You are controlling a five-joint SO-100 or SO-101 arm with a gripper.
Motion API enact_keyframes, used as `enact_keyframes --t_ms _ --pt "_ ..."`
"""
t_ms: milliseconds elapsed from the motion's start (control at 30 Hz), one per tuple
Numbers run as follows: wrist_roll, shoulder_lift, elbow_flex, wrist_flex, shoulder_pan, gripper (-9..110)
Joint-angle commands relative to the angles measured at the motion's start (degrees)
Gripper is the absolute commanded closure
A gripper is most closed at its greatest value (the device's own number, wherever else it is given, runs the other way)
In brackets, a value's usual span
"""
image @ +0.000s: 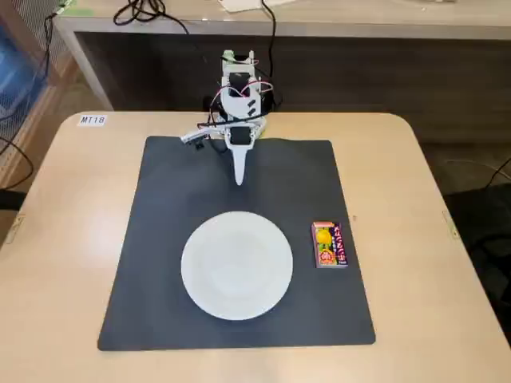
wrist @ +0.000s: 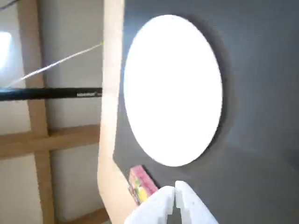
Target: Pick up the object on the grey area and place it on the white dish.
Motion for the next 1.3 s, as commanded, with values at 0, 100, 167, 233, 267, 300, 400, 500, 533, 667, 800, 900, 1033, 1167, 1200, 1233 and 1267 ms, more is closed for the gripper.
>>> enact_keyframes --t_ms 0,100,167,233,267,300,400,500,533,667,800,900,1033,1167,1200,1233,1267 --pt "-4.4 -29.5 -32.4 4.4 -2.9 102" --pt "-4.0 -40.1 -45.5 5.3 -3.4 102" --pt "-4.0 -44.0 -49.0 4.0 -4.2 102" --pt "-5.3 -48.2 -51.3 3.4 -6.1 102" --pt "-6.2 -50.2 -52.5 3.4 -7.2 102" --pt "-7.2 -52.0 -53.2 3.4 -8.4 102" --pt "-10.4 -56.1 -54.0 2.5 -12.3 102" --pt "-14.6 -59.1 -54.0 1.8 -16.5 102" --pt "-16.2 -60.0 -54.1 1.3 -17.9 102" --pt "-21.4 -64.6 -55.2 0.6 -22.7 102" --pt "-24.9 -70.5 -58.2 1.0 -26.0 102" --pt "-27.6 -76.1 -62.6 2.4 -27.9 102" --pt "-31.9 -83.8 -70.4 6.0 -29.3 102" --pt "-36.2 -92.5 -80.6 12.6 -29.8 102" --pt "-37.2 -94.7 -83.4 14.2 -29.9 102" --pt "-38.1 -96.9 -86.3 16.0 -29.9 102" --pt "-38.8 -98.9 -89.0 17.4 -29.9 102"
